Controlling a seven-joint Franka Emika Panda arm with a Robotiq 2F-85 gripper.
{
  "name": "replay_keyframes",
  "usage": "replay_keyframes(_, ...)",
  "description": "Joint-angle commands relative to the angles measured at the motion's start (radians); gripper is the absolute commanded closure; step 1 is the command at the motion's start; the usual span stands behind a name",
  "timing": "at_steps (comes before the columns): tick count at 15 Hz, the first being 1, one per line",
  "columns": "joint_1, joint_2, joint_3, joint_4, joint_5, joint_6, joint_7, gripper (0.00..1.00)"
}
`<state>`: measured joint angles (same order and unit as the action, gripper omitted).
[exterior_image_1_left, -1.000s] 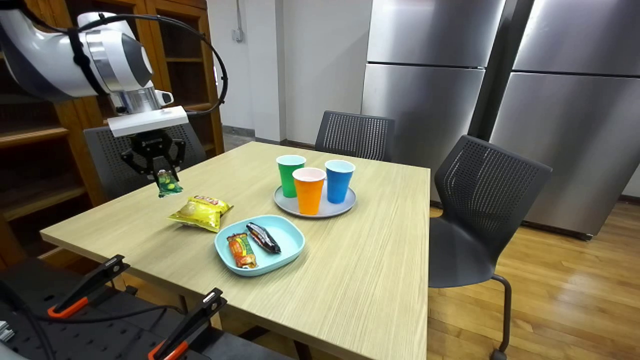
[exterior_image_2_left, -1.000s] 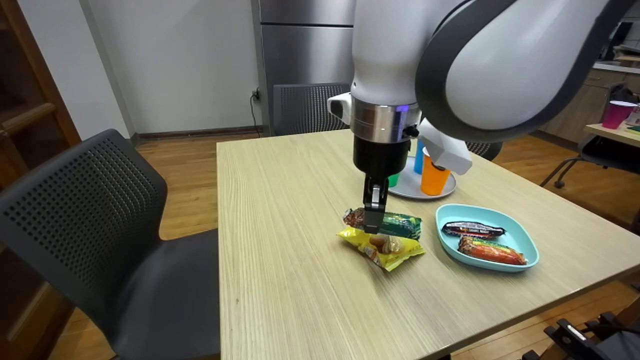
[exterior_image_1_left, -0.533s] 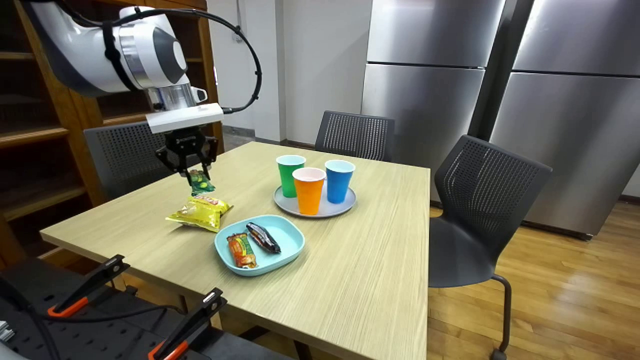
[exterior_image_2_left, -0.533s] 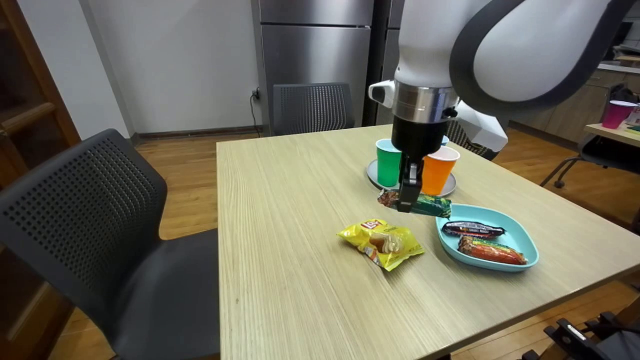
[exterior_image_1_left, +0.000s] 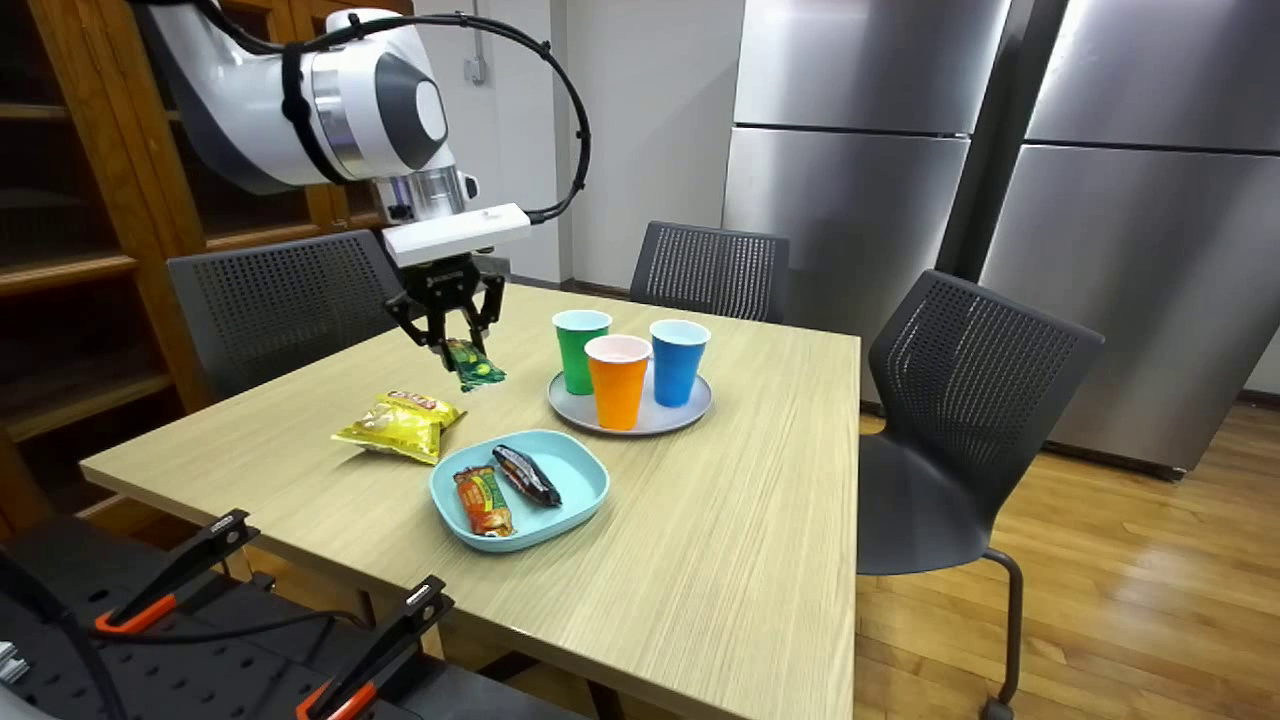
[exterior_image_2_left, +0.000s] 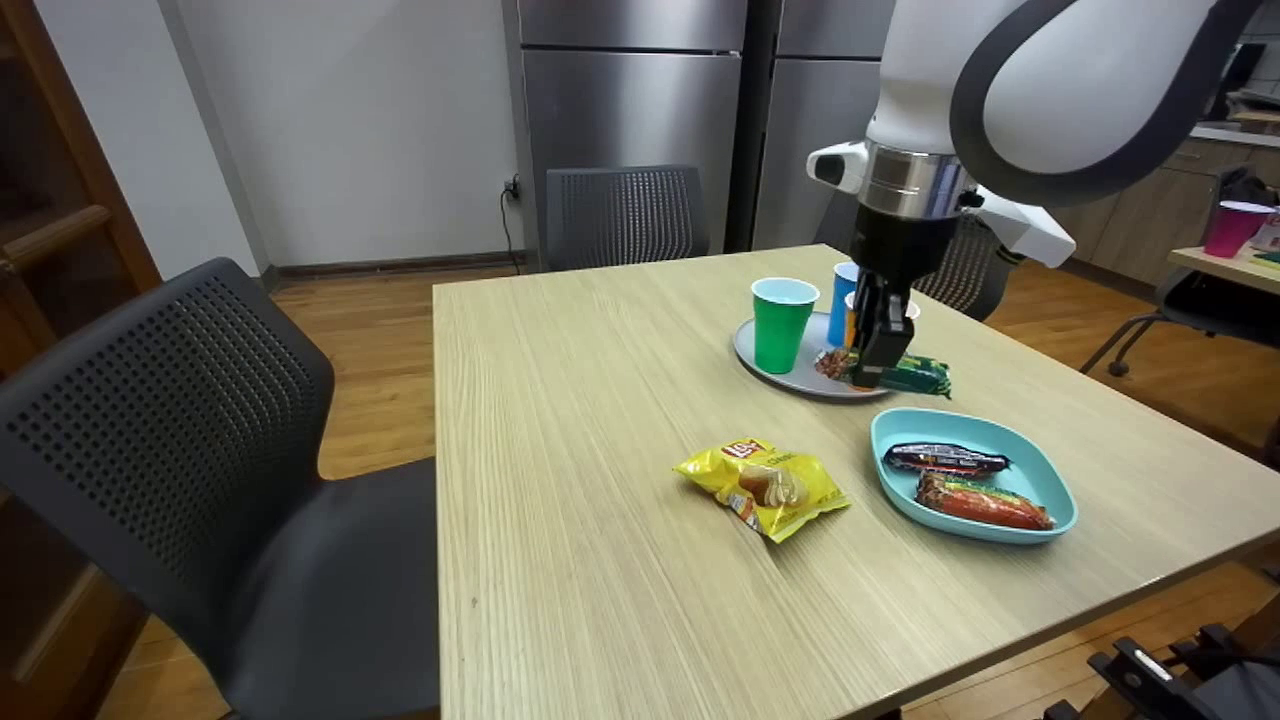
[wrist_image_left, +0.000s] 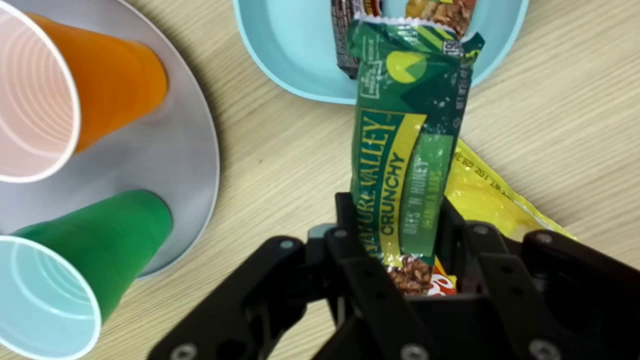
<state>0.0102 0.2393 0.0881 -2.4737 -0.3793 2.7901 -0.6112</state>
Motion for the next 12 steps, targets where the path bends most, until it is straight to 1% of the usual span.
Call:
replay_keyframes(1, -0.067, 0.026, -0.006, 0.015, 0.007, 0.046, -0.160, 0.86)
replay_keyframes(5, -0.131, 0.085, -0.003, 0.045, 0.031, 0.063, -0.319, 0.86)
replay_keyframes(8, -0.156, 0.124, -0.007, 0.070, 0.046, 0.054, -0.372, 0.86)
replay_keyframes(12, -0.204, 0.162, 0.015, 0.080, 0.105, 0.065, -0.455, 0.86)
